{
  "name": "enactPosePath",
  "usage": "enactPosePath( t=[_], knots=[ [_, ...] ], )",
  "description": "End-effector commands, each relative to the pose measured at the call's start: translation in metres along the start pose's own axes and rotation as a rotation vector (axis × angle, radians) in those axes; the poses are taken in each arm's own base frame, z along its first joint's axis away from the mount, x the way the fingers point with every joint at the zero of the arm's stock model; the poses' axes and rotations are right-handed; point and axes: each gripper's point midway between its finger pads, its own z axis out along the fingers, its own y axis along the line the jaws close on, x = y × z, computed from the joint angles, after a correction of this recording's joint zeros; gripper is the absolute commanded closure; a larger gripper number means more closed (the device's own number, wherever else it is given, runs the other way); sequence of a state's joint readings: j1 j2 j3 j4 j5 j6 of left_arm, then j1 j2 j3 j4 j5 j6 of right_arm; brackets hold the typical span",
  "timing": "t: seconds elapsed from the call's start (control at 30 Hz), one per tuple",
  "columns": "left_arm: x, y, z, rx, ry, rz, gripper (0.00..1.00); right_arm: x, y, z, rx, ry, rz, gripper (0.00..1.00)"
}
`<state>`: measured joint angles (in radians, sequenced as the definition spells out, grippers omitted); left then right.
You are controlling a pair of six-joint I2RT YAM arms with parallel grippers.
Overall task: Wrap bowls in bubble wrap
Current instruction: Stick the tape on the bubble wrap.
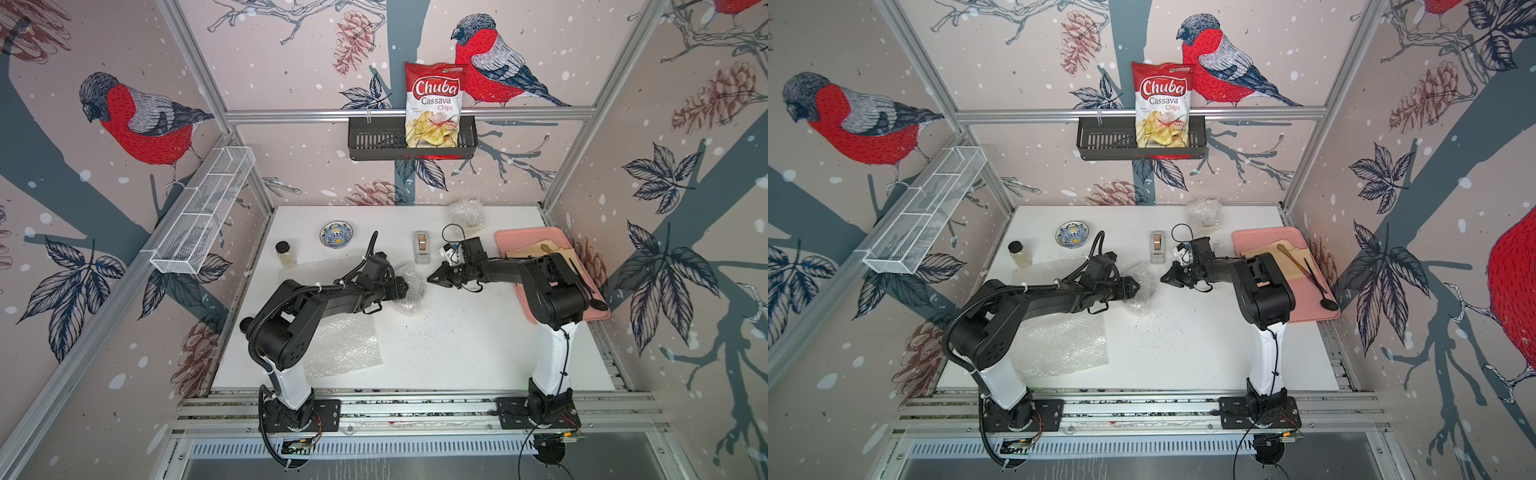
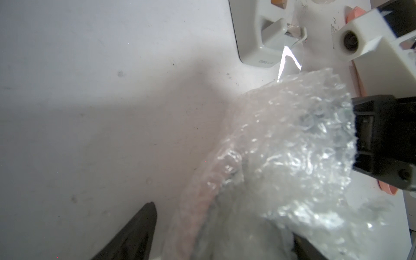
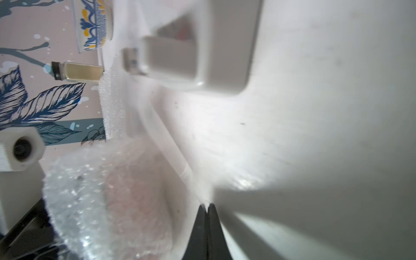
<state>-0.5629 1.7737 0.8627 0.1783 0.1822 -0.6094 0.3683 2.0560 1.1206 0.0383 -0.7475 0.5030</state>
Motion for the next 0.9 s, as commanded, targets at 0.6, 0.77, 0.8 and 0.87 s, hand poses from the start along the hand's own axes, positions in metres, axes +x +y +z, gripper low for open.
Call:
enactPosePath(
  t=[0.6,0.77,0.8,0.87],
  knots=[
    [0.017,0.016,0.002,-0.064,0.055,-0.020,0.23,0.003,-0.054,-0.037,0.131,-0.064,0.102,1.00],
    [0.018,0.017,0.002,-0.065,0.057,-0.021,0.23,-0.006,-0.035,-0.040,0.070,-0.089,0.046,0.97],
    [0.018,0.018,0.002,-0.068,0.056,-0.020,0.23,-0.010,-0.028,-0.041,0.055,-0.105,0.027,0.87],
    [0.018,0.019,0.002,-0.074,0.057,-0.018,0.23,-0.021,-0.014,-0.040,0.024,-0.129,-0.038,0.68]
  ],
)
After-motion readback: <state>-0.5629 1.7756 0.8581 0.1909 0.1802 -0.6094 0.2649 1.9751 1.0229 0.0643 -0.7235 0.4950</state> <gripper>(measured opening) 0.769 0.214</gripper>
